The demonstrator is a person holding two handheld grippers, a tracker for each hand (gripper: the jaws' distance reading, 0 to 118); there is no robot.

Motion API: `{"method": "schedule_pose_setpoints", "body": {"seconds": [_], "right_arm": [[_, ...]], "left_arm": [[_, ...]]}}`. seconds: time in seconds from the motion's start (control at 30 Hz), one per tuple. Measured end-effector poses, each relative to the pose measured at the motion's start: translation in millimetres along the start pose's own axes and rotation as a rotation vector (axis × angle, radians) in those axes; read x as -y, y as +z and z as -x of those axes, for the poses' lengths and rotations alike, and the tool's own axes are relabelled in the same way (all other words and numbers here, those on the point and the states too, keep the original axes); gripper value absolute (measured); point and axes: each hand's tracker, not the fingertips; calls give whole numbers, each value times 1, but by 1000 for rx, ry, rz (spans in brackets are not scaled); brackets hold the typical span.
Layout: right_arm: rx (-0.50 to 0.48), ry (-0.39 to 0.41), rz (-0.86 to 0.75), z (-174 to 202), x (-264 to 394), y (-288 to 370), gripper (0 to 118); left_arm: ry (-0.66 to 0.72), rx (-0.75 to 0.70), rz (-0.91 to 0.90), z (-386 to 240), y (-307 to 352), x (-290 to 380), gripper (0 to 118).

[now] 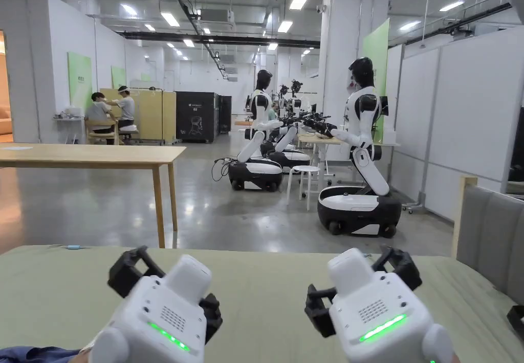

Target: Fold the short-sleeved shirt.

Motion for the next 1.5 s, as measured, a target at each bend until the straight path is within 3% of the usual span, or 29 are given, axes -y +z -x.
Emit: {"method": "schedule_pose_setpoints", "body": {"seconds": [0.07,0.13,0.2,0.23,0.3,0.33,0.37,0.4,0.47,0.53,0.57,0.6,0.67,0.7,0.77,0.83,0.93,1.23,1.33,1.37,1.4,1.43,1.47,1.5], "right_arm": [[27,371,-20,27,9,-5,118],[28,801,-30,59,32,-10,118],[8,1106,-36,79,58,-11,118],[-37,1213,-24,86,74,-11,118],[-104,1298,-4,93,89,-11,118],[-120,1280,4,94,91,-11,118],[-115,1212,17,88,90,-12,118],[-92,1103,36,85,83,-13,118],[-101,800,72,69,58,-15,118],[-105,433,89,41,32,-15,118],[-103,274,83,28,22,-14,118],[-109,49,66,9,12,-10,118],[-116,-309,42,-18,2,-3,118],[-166,-474,22,-31,5,1,118],[-183,-730,-16,-42,11,9,118],[-174,-857,-39,-44,18,16,118],[-116,-859,-55,-39,18,21,118],[-85,-800,-7,-36,17,18,118],[-119,-801,17,-34,21,17,118],[-121,-799,19,-33,22,17,112],[-116,-793,20,-30,22,17,90],[-89,-778,19,-29,23,19,52],[-49,-749,33,-28,21,18,12],[-16,-725,56,-27,21,17,3]], "left_arm": [[-312,-23,-17,-22,-5,4,118],[-655,-38,-24,-48,-21,22,118],[-899,-72,-55,-63,-27,37,118],[-990,-101,-79,-70,-28,44,118],[-1048,-62,-103,-71,-27,54,118],[-1028,-41,-94,-69,-26,53,118],[-957,-29,-82,-66,-25,49,118],[-798,-3,-69,-54,-25,43,118],[-427,67,-28,-29,-25,23,118],[-51,125,-17,5,-22,3,118],[88,130,-34,18,-20,-1,118],[264,129,-64,33,-17,-4,118],[508,100,-101,52,-8,-4,118],[632,79,-110,60,-5,-2,118],[789,88,-114,66,2,7,118],[865,99,-116,59,8,15,118],[907,71,-84,51,11,23,118],[859,82,-66,51,6,32,118],[859,80,-80,51,6,33,117],[851,90,-86,51,6,33,112],[850,80,-91,50,6,34,95],[845,72,-93,49,6,35,66],[838,69,-90,49,5,35,23],[834,44,-63,49,1,36,0]]}}
